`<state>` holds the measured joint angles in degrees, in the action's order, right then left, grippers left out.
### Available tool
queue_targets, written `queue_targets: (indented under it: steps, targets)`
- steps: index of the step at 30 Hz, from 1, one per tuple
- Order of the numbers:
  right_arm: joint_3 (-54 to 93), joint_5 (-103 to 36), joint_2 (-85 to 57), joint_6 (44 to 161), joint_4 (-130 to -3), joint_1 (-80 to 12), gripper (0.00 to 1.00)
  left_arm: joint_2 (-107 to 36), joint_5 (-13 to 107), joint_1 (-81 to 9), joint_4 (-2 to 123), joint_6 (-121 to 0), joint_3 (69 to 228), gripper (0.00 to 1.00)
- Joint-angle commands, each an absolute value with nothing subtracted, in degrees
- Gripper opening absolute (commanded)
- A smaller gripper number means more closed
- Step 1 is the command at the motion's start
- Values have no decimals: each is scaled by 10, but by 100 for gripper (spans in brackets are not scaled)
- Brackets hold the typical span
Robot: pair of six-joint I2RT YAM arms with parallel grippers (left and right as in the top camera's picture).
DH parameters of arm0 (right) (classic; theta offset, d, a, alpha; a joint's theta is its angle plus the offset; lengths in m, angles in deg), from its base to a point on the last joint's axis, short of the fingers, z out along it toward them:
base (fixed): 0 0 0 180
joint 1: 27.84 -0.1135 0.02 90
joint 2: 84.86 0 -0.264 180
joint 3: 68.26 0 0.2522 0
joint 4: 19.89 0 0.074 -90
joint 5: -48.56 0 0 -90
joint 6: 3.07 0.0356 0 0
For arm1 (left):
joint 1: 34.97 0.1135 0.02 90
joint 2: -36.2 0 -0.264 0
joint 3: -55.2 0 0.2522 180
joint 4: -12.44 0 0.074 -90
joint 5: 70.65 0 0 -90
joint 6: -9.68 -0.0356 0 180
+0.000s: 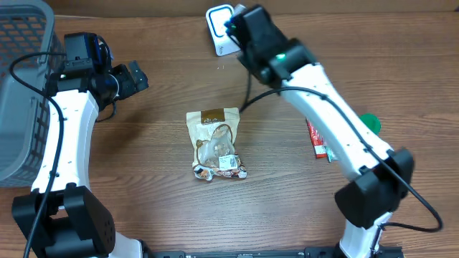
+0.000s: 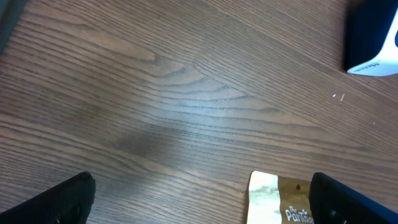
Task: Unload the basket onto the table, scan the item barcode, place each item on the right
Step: 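Carry the yellow stick right and lower it beside the red stick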
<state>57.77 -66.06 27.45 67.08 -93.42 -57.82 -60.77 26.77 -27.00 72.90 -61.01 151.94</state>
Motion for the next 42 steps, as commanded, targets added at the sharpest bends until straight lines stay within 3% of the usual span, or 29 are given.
queue_targets:
  steps: [1, 7, 15, 42]
  targets:
    - [573, -537, 284, 807, -1017, -543, 4, -601, 264, -272, 728, -608, 1517, 100]
    - [523, -451, 286, 894, -1128, -475, 4, -601, 264, -272, 728, -608, 1517, 100]
    - [441, -413, 286, 946, -1137, -418, 4, -601, 264, -272, 728, -608, 1517, 100]
    - [292, -467, 286, 979, -1085, -416, 10, -601, 264, -272, 728, -608, 1517, 100]
